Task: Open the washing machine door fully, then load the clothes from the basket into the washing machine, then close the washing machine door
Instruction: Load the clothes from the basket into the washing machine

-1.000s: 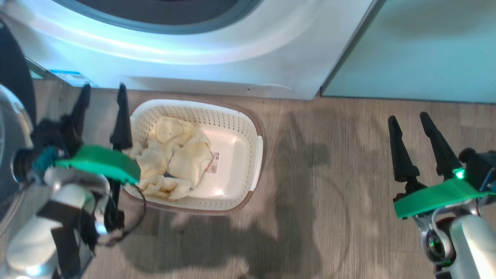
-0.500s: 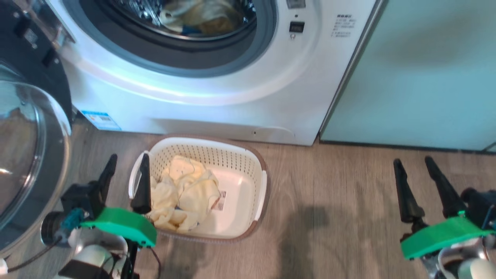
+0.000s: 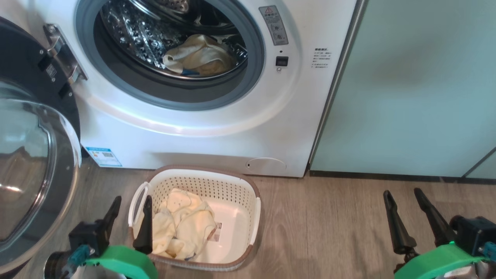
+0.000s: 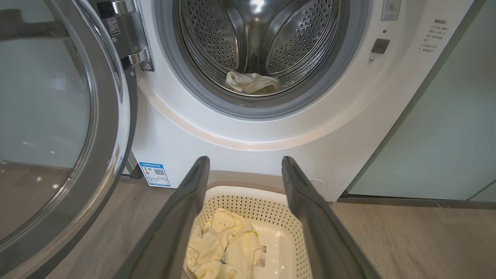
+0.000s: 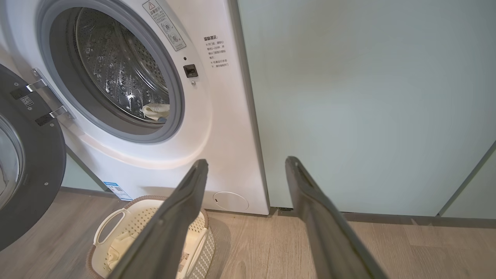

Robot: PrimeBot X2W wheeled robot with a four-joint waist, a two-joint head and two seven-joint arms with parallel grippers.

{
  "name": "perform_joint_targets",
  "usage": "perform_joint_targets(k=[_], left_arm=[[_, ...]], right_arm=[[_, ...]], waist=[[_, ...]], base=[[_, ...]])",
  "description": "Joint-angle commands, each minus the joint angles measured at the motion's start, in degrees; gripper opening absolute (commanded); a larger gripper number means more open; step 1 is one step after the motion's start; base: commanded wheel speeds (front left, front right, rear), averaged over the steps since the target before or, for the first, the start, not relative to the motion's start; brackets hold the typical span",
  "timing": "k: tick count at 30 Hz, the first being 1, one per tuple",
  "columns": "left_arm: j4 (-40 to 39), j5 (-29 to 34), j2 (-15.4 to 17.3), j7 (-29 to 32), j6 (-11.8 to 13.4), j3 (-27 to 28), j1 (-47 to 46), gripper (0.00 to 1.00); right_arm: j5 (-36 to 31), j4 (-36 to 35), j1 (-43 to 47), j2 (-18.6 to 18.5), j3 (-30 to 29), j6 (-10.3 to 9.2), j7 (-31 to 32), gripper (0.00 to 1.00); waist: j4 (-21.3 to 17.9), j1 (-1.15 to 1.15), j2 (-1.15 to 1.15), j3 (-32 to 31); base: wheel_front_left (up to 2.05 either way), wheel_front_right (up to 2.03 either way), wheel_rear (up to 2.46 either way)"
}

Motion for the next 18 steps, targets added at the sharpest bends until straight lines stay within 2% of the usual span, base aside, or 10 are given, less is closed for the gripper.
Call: perform_joint_targets(k=[1,18], left_arm=[[-1.86,0.31,1.17,-0.61,0.22,3.09,-1.56,1.00],[-2.63,0.02,1.30,-0.61,0.94,4.15,0.01,1.00]], right_arm=[[-0.63,-2.51,-1.00,-0.30,1.03,0.21,0.28,1.00],[-0.65,-4.51,0.27,-0.19,0.98,0.21,1.82,1.00]], waist=[[-0.25,0.01,0.00,-0.59],[-1.00,0.01,0.00,-1.00]], base=[[0.00,0.00,0.00],[0.00,0.00,0.00]])
